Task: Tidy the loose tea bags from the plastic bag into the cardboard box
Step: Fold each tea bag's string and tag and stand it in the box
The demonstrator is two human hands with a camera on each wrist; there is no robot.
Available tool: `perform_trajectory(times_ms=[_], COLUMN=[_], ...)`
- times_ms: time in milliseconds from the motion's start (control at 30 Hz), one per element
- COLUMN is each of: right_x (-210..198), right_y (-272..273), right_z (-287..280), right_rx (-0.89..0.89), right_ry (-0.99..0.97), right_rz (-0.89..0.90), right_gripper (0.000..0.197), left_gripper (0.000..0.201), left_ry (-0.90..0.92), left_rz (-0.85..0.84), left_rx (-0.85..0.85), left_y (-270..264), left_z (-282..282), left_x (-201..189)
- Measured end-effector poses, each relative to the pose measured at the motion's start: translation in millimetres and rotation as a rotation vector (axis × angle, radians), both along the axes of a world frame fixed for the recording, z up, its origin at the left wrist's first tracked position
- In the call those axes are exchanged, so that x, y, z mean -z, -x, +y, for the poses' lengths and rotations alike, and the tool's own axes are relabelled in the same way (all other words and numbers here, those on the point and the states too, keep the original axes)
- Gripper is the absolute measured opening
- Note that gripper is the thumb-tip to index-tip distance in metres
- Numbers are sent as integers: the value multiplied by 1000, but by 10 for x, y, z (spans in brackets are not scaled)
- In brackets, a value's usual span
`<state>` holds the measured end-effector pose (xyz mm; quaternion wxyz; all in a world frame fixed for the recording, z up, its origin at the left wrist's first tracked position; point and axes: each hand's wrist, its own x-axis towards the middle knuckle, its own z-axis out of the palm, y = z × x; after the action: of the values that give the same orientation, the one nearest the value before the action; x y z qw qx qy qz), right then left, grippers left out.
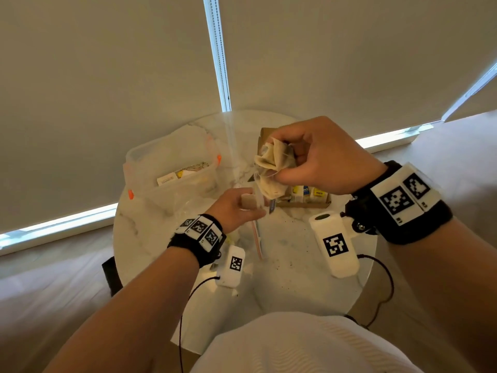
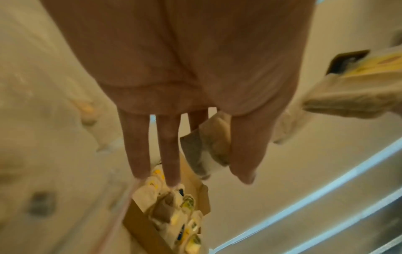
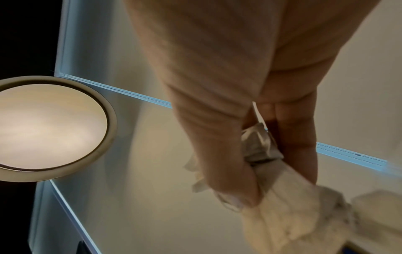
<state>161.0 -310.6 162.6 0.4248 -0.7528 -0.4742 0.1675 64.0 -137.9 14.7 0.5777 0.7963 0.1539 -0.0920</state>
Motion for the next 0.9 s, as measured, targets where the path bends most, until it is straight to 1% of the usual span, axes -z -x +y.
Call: perform_trajectory(times_ms=[33,67,100,133,167,200,233,300,333,400,433,500,567,633,700,767,900], right_x=[-41,-76,-104,-127,-142,-148,-149,-133,-124,-105,-99,-99,-108,-102,-65,-7,125], right_y=[-5,-10,-17,-21,-24,-23,-21,-2,12,48,66,95,117,122,101,59,28], right_z=[-1,0,0,0,1,3,6,25,38,73,94,130,155,164,171,184,254], right_rx=[-4,-7,-8,-8,-6,-6,-7,-18,-30,-57,-65,-66,-69,-84,-86,-78,-99], right_ry=[-3,0,4,6,8,11,15,28,37,63,79,100,108,130,171,204,289], right_rz=[-6,-13,-17,-16,-12,-11,-13,-2,12,33,33,31,37,49,34,-19,-134], right_gripper=[21,21,21,22,22,22,22,21,21,25,27,29,28,28,30,31,20], left_gripper=[16,9,6,9,16,29,48,85,96,107,105,90,85,83,82,79,82], left_ry=[102,215,334,459,589,712,808,921,966,1066,1113,1169,1164,1174,1181,1175,1214], left_rz=[-6,0,15,30,41,43,34,4,-4,24,38,52,73,81,80,76,54], left_rx=[-20,-40,-49,-52,-39,-14,18,44,30,-33,-75,-183,-292,-346,-369,-364,-305], left_y=[0,13,34,56,83,109,125,146,148,144,142,134,121,112,119,133,146], left_z=[-22,-46,-66,-65,-54,-33,-3,30,32,-10,-44,-111,-141,-159,-168,-182,-209], left_x=[-27,-60,-99,-113,-126,-146,-155,-193,-219,-293,-328,-399,-401,-398,-411,-432,-419])
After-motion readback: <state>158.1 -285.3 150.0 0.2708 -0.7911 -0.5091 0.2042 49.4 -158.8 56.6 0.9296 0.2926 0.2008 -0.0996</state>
